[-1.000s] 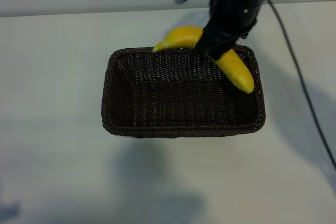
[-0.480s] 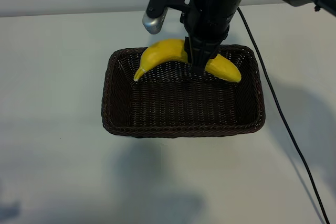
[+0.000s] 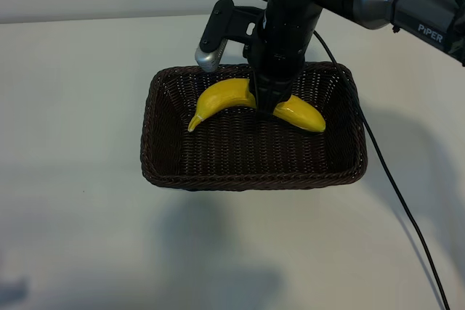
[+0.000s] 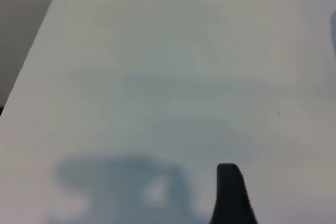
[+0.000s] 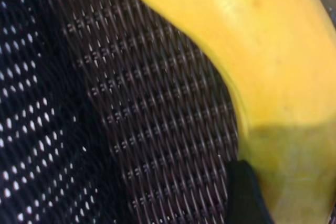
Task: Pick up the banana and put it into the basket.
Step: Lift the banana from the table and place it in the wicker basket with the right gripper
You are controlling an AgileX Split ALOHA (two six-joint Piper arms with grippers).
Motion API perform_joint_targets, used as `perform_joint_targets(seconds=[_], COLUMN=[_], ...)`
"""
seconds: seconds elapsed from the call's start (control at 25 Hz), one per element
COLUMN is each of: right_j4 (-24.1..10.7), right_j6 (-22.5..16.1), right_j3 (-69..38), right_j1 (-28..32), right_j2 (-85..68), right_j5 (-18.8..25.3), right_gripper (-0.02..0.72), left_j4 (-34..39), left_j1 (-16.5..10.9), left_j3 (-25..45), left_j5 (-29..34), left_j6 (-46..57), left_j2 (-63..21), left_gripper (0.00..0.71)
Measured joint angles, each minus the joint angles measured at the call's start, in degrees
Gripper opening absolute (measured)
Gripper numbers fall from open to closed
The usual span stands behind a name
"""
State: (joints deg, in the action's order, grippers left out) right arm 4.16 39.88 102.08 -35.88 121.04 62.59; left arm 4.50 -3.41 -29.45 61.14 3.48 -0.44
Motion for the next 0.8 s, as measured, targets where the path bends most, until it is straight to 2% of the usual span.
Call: perform_joint_targets(seconds=[0.32, 0.4, 0.6, 0.72, 0.8], right_j4=[-0.3, -0.3, 0.4, 0.4, -0.2], right_j6=[-0.9, -1.9, -4.7, -5.9, -8.0], right_j3=[0.0, 0.0, 0.0, 0.1, 0.1], right_j1=[0.0, 0.0, 0.0, 0.0, 0.0], right_j2=[0.1, 0.1, 0.1, 0.0, 0.0], right_j5=[0.3, 0.3, 0.5, 1.3, 2.9], right_gripper=[0.409, 0.449, 0.613, 0.637, 0.635], left_j4=[0.0, 0.0, 0.0, 0.0, 0.0], left_j1=[0.0, 0.0, 0.0, 0.0, 0.0], left_j3=[0.0, 0.0, 0.0, 0.0, 0.0], left_j5=[0.0, 0.0, 0.0, 0.0, 0.0], left_j6=[0.1, 0.1, 0.1, 0.1, 0.1], left_j2=[0.0, 0.0, 0.0, 0.0, 0.0], left_gripper=[0.497, 0.497, 0.497, 0.497, 0.497])
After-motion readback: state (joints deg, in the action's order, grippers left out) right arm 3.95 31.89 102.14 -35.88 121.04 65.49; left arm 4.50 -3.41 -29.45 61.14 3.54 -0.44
